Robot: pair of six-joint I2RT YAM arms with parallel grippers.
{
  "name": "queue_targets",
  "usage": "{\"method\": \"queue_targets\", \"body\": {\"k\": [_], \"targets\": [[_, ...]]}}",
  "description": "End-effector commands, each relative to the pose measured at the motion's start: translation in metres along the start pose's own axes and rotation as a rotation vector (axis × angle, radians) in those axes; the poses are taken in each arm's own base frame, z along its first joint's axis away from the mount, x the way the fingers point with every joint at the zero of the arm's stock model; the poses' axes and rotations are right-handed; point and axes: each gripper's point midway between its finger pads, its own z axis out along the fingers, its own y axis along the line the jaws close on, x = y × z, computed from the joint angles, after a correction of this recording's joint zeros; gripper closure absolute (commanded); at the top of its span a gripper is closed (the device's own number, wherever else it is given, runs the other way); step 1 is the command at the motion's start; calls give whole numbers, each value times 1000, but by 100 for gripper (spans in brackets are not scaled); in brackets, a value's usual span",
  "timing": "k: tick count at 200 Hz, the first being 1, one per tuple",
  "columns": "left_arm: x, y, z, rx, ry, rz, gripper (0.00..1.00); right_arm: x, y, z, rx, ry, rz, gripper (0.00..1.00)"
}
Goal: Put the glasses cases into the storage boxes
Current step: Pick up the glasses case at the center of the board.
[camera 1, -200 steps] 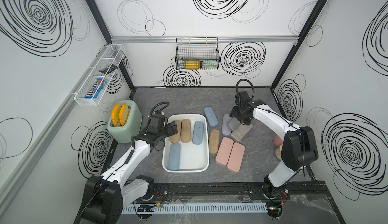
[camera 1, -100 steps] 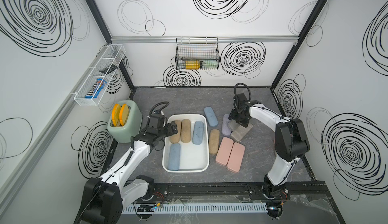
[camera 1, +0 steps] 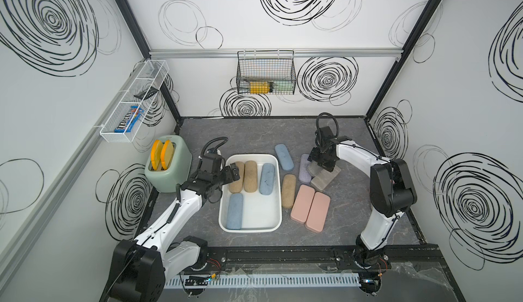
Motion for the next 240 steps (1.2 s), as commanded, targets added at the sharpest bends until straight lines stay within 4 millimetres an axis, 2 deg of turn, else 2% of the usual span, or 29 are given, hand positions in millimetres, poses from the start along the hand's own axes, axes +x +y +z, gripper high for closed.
{"method": "queue_targets", "body": {"k": [1, 43, 66, 132, 211, 227, 240], "targets": [[-8, -8, -4, 29, -32, 17, 5, 3, 4, 6, -9, 3, 5, 24], [-8, -8, -4, 28, -35, 18, 5, 7, 21, 11, -13, -3, -41, 24], [-7, -7, -4, 27, -32, 18, 5, 9, 22, 13, -23, -8, -40, 24], [-6, -9, -3, 33, -26, 22, 5, -1, -24, 11, 26, -23, 17, 22], [-6, -10, -3, 37, -26, 24, 5, 7, -38, 12, 84, -24, -22, 21], [-6, -10, -4, 40, -26, 24, 5, 10, -38, 10, 95, -30, -37, 26], [-6, -10, -4, 41, -26, 23, 5, 11, -38, 11, 100, -31, -38, 33]]}}
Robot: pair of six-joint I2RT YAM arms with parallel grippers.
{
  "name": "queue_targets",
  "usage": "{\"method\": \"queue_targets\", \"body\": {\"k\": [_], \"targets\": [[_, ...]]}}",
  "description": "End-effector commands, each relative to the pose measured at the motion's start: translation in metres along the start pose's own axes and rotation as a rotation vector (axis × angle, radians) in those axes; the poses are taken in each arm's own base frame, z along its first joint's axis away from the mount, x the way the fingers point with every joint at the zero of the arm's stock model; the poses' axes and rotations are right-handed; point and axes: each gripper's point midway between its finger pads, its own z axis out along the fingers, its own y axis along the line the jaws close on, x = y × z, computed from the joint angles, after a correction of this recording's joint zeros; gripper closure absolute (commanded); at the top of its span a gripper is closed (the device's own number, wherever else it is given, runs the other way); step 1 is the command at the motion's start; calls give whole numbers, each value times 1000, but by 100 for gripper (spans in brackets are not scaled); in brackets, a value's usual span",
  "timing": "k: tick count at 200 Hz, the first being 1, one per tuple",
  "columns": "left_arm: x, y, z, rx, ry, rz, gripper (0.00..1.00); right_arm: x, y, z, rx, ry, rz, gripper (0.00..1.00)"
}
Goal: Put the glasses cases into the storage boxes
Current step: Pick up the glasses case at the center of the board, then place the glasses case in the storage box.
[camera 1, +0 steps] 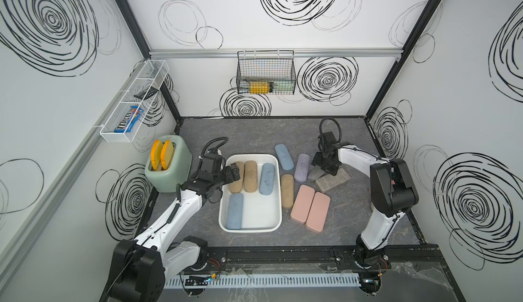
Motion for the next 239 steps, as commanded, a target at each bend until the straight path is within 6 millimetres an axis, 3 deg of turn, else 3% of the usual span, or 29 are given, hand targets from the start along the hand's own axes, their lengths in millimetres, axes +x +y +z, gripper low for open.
{"method": "queue_targets", "body": {"k": [1, 26, 65, 111, 145, 168, 193, 206, 239], "targets": [[-7, -8, -4, 34, -27, 19, 5, 8, -11, -8, 47, -1, -16, 34], [-7, -8, -4, 33, -30, 19, 5, 6, -9, -9, 48, -6, -18, 47], [-6, -9, -4, 35, -29, 21, 4, -5, 0, -23, 41, -52, -37, 56], [-4, -14, -4, 66, -22, 18, 4, -14, 16, -70, 11, -149, -93, 62], [-3, -17, -3, 80, -14, 16, 4, 0, 30, -116, -69, -196, -164, 65], [-5, -18, -5, 89, -23, 14, 4, 34, 59, -158, -174, -234, -280, 63], [-6, -21, -5, 106, -23, 13, 5, 92, 94, -198, -346, -242, -389, 62], [-6, -22, -6, 113, -25, 15, 0, 128, 111, -210, -450, -197, -418, 61], [-10, -23, -12, 126, -56, 26, 4, 217, 154, -217, -675, -6, -459, 61]]}}
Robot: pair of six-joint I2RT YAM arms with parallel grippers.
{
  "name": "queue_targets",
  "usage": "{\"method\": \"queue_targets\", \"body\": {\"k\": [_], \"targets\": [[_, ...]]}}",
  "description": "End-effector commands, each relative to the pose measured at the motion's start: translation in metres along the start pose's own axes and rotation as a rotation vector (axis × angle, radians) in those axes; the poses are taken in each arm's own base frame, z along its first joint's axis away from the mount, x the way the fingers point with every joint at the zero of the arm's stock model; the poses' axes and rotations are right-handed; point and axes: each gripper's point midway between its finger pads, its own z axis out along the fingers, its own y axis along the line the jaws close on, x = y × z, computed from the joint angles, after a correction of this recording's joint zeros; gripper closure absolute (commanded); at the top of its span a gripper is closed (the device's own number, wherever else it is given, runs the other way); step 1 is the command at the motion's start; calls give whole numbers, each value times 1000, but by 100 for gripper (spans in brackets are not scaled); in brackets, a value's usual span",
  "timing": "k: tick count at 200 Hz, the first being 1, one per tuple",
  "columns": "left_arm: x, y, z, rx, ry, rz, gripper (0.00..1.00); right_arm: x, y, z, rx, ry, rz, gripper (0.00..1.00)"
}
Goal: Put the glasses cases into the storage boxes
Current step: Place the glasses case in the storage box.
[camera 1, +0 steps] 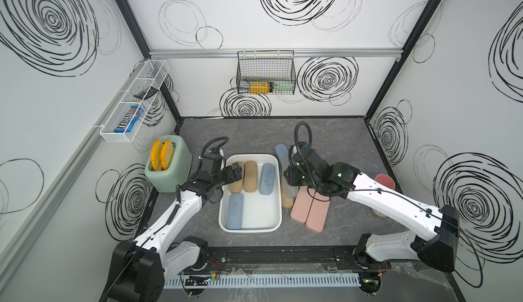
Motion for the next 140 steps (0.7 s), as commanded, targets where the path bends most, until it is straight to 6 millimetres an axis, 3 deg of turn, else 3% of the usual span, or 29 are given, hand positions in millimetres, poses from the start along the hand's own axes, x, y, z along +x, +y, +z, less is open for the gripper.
{"method": "queue_targets", "body": {"k": [1, 24, 44, 82, 140], "targets": [[-11, -9, -7, 43, -58, 22, 4, 35, 43, 15, -157, 87, 69, 61], [-11, -8, -9, 36, -64, 34, 4, 67, 85, 31, -270, 183, 52, 61], [-11, -8, -8, 33, -63, 36, 4, 87, 96, 51, -270, 261, 84, 62], [-9, -8, -7, 36, -55, 35, 4, 107, 100, 79, -288, 382, 207, 62], [-7, -7, -4, 29, -40, 26, 0, 120, 83, 104, -287, 442, 321, 61]]}}
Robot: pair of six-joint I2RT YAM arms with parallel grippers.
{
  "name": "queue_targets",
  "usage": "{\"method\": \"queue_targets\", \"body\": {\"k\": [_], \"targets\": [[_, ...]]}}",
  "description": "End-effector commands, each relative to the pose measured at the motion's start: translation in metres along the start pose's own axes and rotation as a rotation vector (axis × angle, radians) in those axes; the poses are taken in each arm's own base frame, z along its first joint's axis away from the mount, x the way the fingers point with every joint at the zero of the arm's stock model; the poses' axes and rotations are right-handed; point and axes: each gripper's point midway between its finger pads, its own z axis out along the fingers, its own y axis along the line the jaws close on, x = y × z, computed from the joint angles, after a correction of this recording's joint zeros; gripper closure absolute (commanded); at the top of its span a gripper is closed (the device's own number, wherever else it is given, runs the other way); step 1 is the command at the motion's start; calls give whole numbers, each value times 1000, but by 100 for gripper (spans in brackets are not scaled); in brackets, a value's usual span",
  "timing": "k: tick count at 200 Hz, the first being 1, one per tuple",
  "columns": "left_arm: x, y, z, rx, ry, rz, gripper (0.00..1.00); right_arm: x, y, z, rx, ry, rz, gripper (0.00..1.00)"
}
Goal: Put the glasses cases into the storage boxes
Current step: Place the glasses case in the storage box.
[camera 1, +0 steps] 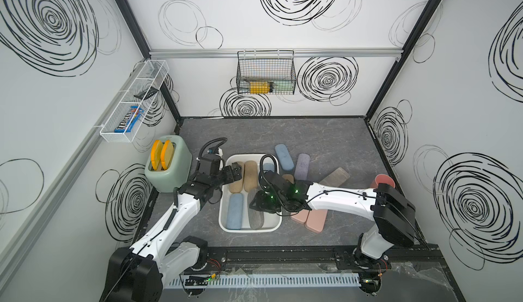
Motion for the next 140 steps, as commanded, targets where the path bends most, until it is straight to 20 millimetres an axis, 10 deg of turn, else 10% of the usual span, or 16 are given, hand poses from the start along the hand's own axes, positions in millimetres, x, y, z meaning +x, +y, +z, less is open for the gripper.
{"method": "queue_targets", "body": {"k": [1, 140], "targets": [[-3, -3, 3, 14, -13, 9, 0, -3, 8, 5, -66, 14, 54, 61], [-2, -5, 3, 23, -10, 3, 0, -13, -17, 50, -6, 30, 86, 56]]}}
